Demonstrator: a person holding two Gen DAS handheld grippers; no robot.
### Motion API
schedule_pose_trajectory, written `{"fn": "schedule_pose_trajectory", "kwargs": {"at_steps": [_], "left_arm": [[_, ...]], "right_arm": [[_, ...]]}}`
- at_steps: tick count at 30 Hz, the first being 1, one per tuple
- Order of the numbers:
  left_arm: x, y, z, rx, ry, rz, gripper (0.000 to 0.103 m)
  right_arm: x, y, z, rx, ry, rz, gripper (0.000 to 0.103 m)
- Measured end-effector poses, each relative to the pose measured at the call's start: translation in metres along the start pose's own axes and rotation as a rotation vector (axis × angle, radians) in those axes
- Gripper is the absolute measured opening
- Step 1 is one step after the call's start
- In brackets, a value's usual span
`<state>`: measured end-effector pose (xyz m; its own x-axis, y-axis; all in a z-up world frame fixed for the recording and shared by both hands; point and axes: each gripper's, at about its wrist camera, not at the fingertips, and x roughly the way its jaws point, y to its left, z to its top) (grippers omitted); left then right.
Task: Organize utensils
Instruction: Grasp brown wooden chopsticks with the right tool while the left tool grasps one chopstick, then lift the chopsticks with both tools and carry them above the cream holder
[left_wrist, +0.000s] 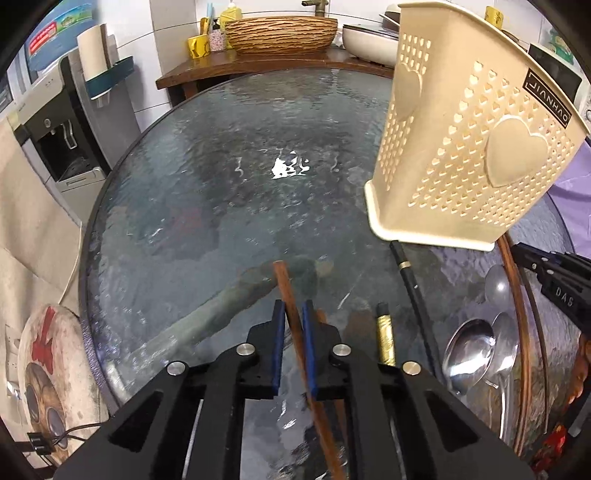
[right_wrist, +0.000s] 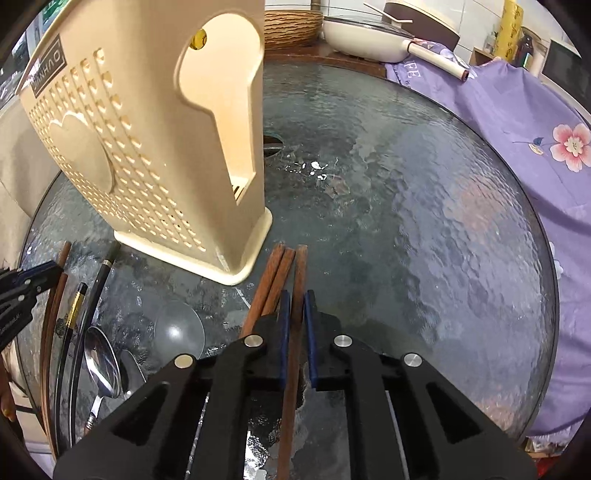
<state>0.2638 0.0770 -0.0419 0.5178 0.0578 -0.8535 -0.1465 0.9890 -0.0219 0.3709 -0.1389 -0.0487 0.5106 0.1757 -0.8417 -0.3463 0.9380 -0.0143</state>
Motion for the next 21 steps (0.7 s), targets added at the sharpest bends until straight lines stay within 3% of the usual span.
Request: {"fn": "schedule_pose_trajectory", "kwargs": {"at_steps": [5,10,21], "left_arm": [[0.003,-0.006,0.004,0.015,-0.008,0.002,0.008],[0.004,0.0,0.013,-0.026,0.0,-0.072,0.007],[-0.058,-0.003,0.038,-0.006,-0.186,-0.136,0.007]], "right_arm": [[0.001,-0.003,0.0,0.004,-0.008,0.029,0.008],[-0.004,-0.01,-0.003,0.019,-0.033,0.061,0.008],[-0.069,-0.044,0.011,0.081,-0.23,0.21,0.008]]}}
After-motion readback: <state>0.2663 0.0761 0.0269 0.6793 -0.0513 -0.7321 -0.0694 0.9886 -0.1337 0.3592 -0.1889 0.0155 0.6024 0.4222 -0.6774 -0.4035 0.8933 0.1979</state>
